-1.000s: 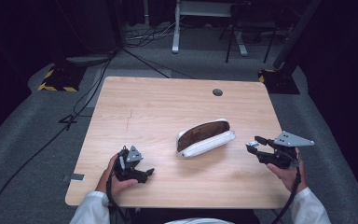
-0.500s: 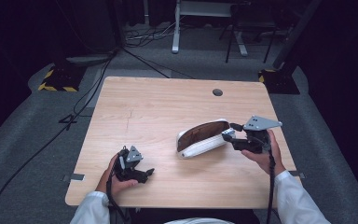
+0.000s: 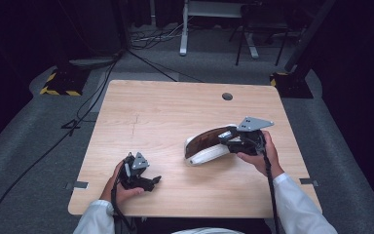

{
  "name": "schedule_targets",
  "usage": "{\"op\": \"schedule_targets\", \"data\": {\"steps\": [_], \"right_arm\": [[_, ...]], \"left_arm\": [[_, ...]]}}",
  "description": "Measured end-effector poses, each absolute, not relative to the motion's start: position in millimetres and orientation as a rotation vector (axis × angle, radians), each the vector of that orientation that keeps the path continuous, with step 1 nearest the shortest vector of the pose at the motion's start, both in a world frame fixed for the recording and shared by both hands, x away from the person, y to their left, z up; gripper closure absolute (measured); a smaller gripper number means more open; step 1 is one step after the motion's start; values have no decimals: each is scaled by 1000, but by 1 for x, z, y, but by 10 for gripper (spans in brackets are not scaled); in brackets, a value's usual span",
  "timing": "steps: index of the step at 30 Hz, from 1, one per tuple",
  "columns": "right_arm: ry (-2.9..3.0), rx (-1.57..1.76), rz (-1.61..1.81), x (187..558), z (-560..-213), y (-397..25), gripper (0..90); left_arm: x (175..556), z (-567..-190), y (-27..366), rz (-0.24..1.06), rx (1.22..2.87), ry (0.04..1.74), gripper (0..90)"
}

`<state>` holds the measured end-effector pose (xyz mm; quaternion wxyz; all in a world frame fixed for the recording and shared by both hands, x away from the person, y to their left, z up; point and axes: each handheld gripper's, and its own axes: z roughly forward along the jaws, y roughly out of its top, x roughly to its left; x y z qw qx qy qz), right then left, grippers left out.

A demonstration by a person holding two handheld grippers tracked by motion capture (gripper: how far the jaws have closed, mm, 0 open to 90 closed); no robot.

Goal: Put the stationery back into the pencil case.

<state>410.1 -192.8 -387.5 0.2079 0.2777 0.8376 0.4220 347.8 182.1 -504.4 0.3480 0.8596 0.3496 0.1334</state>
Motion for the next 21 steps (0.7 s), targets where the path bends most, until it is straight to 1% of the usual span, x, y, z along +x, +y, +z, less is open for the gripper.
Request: {"op": "schedule_targets", "data": {"steps": [11,18,21], "right_arm": [[2336,817,1158,418,-394,-185,461],[2343,831,1174,419,-395,-184,412],[2344,832,1174,418,-395,-185,411]], "left_arm": [[348,-504,182,345,2229,906,159],[348,-504,182,345,2229,907,159],[348,-504,182,345,2229,907,159]]}}
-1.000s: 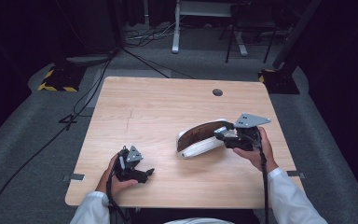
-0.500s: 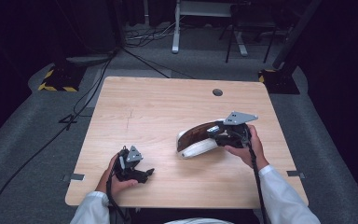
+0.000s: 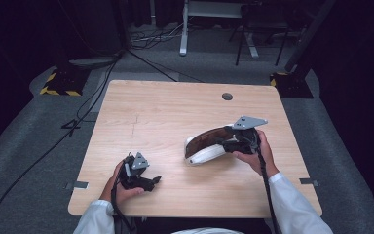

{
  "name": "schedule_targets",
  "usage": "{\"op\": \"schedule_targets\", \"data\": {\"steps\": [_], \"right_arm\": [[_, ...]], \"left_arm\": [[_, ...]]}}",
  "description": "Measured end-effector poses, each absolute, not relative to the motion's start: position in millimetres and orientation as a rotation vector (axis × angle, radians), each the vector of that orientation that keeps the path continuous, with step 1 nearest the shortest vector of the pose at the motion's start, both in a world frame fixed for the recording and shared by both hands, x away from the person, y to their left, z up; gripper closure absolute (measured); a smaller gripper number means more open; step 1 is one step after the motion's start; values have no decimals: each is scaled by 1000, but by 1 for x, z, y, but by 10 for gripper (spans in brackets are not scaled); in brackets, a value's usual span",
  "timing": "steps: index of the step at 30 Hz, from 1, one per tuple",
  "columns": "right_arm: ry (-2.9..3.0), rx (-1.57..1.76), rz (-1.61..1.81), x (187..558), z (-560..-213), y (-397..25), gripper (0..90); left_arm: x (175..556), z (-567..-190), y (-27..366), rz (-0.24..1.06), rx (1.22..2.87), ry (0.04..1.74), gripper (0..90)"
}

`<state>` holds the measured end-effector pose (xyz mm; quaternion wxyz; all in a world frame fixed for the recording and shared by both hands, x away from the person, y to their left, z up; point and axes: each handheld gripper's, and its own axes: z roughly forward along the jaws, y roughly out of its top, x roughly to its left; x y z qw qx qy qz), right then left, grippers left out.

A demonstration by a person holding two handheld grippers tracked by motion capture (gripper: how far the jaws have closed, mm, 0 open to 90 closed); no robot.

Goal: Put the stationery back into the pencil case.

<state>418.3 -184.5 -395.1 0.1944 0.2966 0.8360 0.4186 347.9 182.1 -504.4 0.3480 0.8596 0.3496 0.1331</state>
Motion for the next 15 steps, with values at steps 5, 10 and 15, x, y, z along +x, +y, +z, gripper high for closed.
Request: {"op": "schedule_targets", "data": {"steps": [5,10,15], "right_arm": [[2339,822,1175,417,-394,-187,402],[2334,823,1166,415,-391,-193,394],[2331,814,1154,411,-387,-200,380]], "left_arm": [[348,-504,182,344,2229,906,159],[348,-504,182,341,2230,905,157],[348,-504,182,341,2230,905,155]]}}
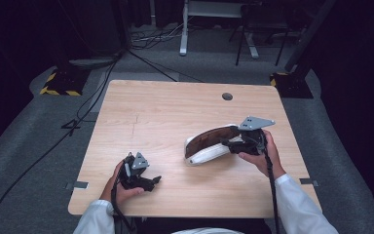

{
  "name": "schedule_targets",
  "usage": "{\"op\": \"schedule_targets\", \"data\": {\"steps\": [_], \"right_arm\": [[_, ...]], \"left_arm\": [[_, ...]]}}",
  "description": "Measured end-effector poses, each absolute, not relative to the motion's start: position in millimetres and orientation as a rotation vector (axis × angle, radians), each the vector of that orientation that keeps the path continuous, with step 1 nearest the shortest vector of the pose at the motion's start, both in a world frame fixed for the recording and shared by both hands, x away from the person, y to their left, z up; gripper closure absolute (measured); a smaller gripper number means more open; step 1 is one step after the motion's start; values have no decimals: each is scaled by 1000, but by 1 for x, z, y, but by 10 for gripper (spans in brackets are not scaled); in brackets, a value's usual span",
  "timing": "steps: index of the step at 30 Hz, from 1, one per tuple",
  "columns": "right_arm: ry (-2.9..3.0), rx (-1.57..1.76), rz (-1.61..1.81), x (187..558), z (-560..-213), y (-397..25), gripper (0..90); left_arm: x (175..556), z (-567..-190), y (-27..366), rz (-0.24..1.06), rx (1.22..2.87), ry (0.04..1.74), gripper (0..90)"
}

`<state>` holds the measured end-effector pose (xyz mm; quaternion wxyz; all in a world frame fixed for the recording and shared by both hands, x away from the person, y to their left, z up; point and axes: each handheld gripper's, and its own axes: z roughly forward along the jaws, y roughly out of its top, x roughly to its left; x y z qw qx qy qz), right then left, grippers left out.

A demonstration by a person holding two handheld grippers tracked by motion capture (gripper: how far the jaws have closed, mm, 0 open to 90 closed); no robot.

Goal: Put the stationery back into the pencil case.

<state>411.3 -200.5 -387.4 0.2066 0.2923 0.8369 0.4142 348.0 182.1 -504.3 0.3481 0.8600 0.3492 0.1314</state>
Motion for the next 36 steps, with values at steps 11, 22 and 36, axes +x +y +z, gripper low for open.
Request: {"op": "schedule_targets", "data": {"steps": [11,22,36], "right_arm": [[2331,796,1128,406,-384,-216,362],[2321,781,1118,397,-380,-235,347],[2305,775,1106,383,-379,-262,330]], "left_arm": [[348,-504,182,337,2231,902,153],[348,-504,182,337,2230,902,153],[348,-504,182,337,2230,902,154]]}}
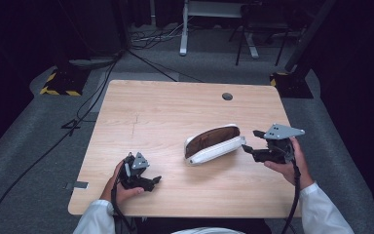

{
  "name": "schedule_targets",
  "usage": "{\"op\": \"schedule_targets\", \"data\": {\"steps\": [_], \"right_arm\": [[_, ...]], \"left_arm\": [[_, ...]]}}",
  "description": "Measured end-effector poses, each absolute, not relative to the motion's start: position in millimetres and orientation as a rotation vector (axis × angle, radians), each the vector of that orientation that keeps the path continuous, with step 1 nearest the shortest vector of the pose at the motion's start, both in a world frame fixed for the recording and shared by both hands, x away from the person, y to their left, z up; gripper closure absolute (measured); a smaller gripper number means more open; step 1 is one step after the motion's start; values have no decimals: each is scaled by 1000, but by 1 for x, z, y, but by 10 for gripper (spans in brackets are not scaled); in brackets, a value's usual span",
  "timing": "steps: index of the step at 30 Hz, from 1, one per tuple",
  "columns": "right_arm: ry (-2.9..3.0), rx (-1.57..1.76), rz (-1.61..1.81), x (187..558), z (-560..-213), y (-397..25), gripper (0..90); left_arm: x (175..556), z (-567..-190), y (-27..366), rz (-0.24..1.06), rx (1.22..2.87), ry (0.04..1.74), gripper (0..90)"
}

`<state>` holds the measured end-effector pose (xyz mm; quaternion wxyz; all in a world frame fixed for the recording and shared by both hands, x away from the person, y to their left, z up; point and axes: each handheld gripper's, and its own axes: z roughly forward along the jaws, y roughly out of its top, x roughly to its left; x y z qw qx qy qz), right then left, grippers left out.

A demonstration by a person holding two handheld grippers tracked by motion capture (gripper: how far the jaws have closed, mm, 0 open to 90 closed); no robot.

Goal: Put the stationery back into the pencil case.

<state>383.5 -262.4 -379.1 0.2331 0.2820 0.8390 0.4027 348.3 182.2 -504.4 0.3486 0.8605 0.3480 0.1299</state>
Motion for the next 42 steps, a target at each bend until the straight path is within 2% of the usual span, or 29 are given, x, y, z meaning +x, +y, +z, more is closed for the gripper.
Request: {"op": "schedule_targets", "data": {"steps": [17,29,42], "right_arm": [[2308,791,1029,366,-401,-301,309],[2327,856,930,357,-435,-333,295],[2310,1038,938,341,-479,-387,270]], "left_arm": [[348,-504,182,337,2231,902,154],[348,-504,182,337,2231,902,153],[348,-504,182,337,2231,902,154]]}}
